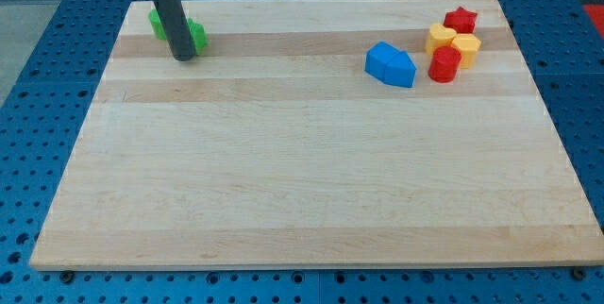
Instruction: Place the arm parallel to the right of the green star
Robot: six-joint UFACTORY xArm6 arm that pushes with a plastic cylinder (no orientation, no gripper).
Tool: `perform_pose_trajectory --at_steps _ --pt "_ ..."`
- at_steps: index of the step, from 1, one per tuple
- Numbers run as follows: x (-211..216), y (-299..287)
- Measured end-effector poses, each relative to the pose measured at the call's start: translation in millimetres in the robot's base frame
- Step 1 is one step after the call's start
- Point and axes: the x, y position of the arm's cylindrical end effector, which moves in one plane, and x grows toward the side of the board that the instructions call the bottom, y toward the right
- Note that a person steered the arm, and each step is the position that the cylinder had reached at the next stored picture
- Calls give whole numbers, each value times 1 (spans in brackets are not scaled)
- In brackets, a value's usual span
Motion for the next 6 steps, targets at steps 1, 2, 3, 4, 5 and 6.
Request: perform_pose_trajectory --at_steps 1,2,3,4,5,6 --pt "30 40" --pt "56 78" --pt "45 78" --pt "42 66" --pt "19 50" --pt "1 35"
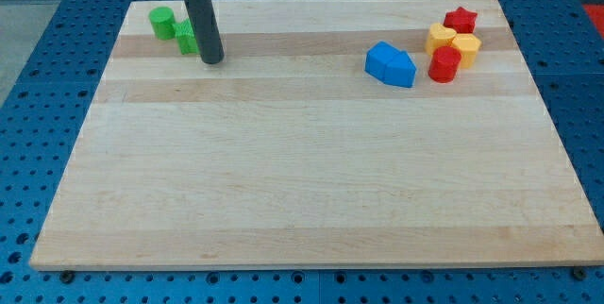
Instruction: Place the arm parallel to the right of the green star
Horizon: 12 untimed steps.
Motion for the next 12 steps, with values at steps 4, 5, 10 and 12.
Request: perform_pose_trajectory --at_steps 4,5,10,12 --pt "-40 -8" --pt "-41 -8" --pt "-27 113" --pt "-56 154"
